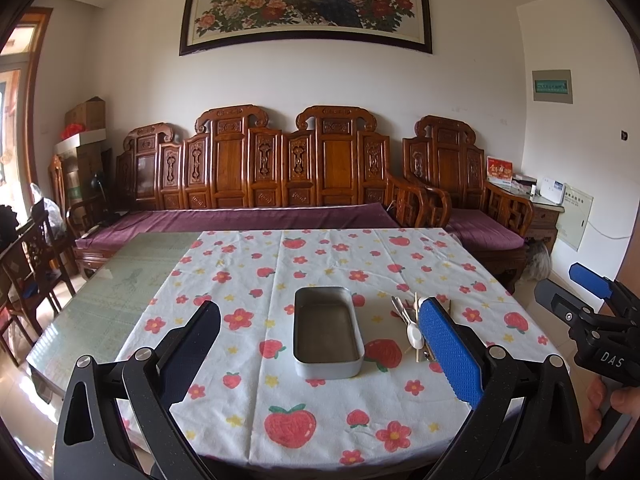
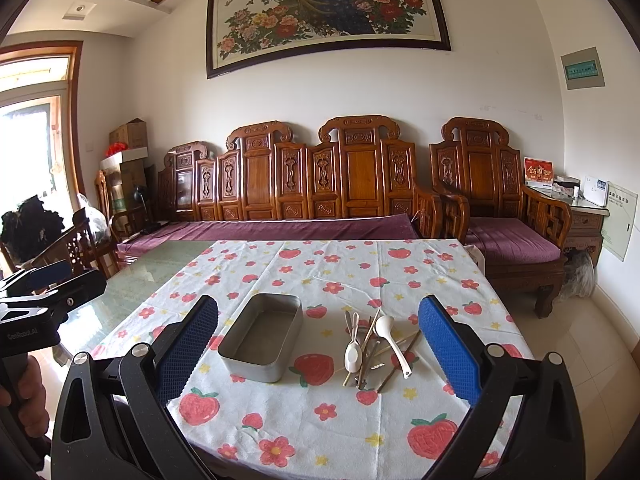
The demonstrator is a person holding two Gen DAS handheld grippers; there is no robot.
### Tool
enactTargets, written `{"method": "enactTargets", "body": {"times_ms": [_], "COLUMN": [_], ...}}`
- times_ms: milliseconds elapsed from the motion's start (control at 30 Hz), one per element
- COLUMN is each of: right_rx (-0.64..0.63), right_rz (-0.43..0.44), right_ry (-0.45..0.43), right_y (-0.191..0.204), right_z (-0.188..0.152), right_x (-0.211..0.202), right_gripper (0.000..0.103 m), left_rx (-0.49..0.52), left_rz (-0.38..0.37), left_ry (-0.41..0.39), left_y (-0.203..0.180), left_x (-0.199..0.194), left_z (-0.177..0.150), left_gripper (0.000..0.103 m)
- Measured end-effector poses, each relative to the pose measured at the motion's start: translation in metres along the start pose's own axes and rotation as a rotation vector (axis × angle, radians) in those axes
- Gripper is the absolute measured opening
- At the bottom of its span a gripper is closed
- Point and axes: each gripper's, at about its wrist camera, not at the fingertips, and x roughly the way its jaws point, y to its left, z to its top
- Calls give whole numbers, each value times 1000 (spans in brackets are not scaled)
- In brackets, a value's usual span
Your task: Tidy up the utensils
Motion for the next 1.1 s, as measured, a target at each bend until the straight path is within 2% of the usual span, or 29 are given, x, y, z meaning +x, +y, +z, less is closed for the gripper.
{"method": "enactTargets", "body": {"times_ms": [1100], "right_rx": [1], "right_rz": [0], "right_ry": [-4], "right_y": [0], "right_z": [1], "right_x": [-2], "right_gripper": [100], "left_rx": [2], "left_rz": [1], "left_ry": [-4], "left_y": [-5], "left_x": [-4], "left_z": [5], "left_gripper": [97]}}
